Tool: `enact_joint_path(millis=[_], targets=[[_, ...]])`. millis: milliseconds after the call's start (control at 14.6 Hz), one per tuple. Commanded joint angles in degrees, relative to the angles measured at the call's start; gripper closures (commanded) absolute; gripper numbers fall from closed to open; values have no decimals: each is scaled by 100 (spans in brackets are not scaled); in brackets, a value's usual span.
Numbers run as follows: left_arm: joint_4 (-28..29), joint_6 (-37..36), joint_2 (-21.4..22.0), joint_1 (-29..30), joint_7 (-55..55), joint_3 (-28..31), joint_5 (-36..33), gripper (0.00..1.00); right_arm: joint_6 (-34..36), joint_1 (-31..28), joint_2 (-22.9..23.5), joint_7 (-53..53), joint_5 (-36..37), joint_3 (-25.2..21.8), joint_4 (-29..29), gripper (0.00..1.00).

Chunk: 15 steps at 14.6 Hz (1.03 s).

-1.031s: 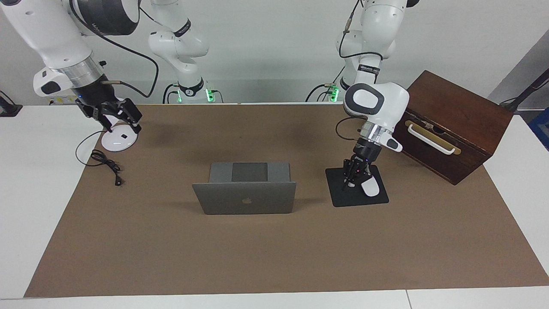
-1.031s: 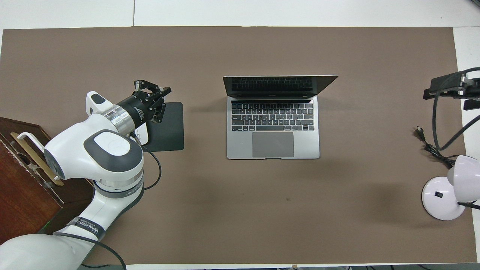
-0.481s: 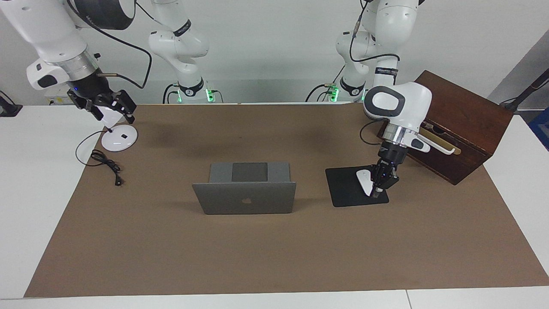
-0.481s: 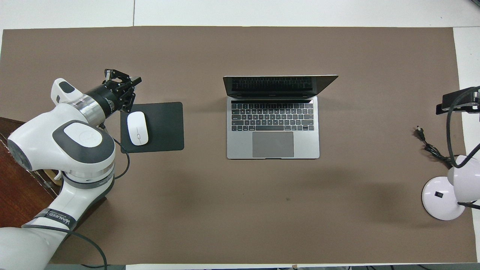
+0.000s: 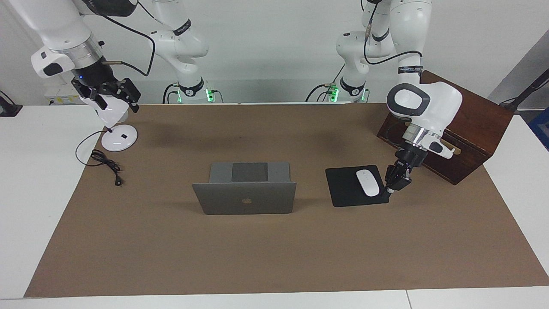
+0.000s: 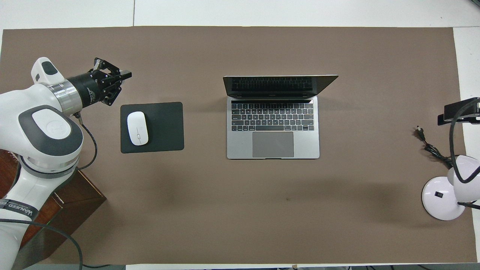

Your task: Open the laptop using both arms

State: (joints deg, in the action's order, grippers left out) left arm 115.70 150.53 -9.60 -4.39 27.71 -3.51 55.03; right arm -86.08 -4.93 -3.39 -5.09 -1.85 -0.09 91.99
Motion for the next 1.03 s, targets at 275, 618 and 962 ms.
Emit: enact_joint_path(millis=[275, 618, 962], targets=[[-144, -1744, 335, 52, 567, 246, -2475, 100, 101, -157, -161, 123, 71, 114, 127, 0], [-908, -3570, 459, 148, 736, 255, -4023, 100, 92, -157, -205, 518, 115, 105, 144, 0], [-918, -4873, 1056, 149, 683, 237, -4483, 100, -128, -157, -205, 861, 229, 105, 144, 0]])
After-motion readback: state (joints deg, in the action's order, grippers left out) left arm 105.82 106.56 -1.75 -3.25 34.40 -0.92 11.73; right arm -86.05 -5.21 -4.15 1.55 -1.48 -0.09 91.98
